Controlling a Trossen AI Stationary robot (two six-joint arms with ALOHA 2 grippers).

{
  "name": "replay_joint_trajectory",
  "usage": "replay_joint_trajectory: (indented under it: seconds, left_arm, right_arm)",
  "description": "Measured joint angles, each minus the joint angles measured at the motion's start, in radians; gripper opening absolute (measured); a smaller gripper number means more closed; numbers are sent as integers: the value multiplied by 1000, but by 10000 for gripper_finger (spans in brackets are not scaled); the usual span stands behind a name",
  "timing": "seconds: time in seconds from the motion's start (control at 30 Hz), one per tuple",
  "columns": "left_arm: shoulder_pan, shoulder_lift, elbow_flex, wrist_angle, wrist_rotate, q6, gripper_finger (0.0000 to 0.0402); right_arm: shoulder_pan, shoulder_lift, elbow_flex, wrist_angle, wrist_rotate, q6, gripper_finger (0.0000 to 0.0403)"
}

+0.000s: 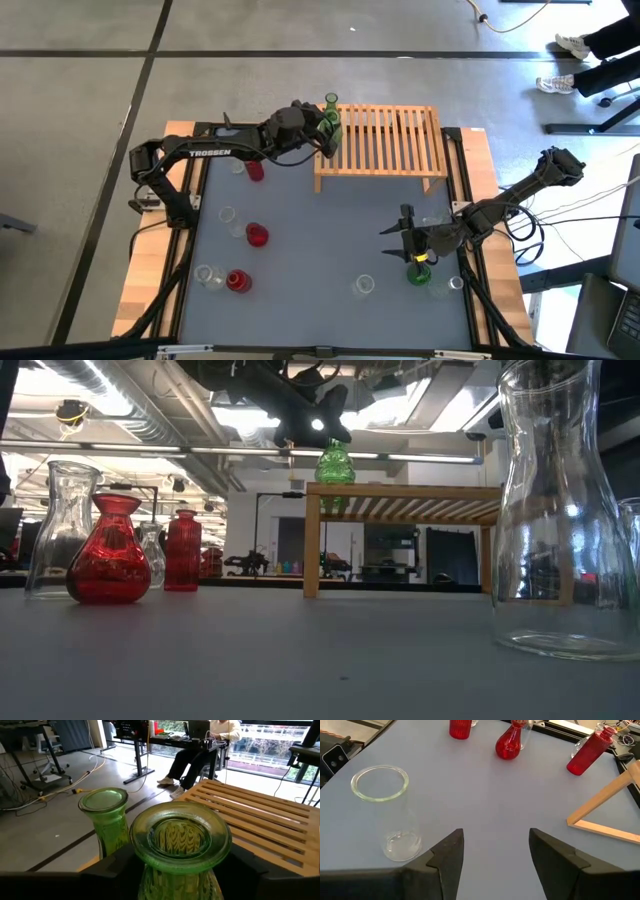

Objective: Sort vases onto shelf
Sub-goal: Put the top green vase on the shelf, aligned with the other green flower vase

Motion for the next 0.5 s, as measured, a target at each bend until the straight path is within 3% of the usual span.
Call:
replay_joint_trajectory:
  seconds: [0.5]
  left_arm:
    - [-4, -5, 0, 24, 0, 0, 252]
  right_arm:
    - [0, 0, 0, 1, 0, 0, 209]
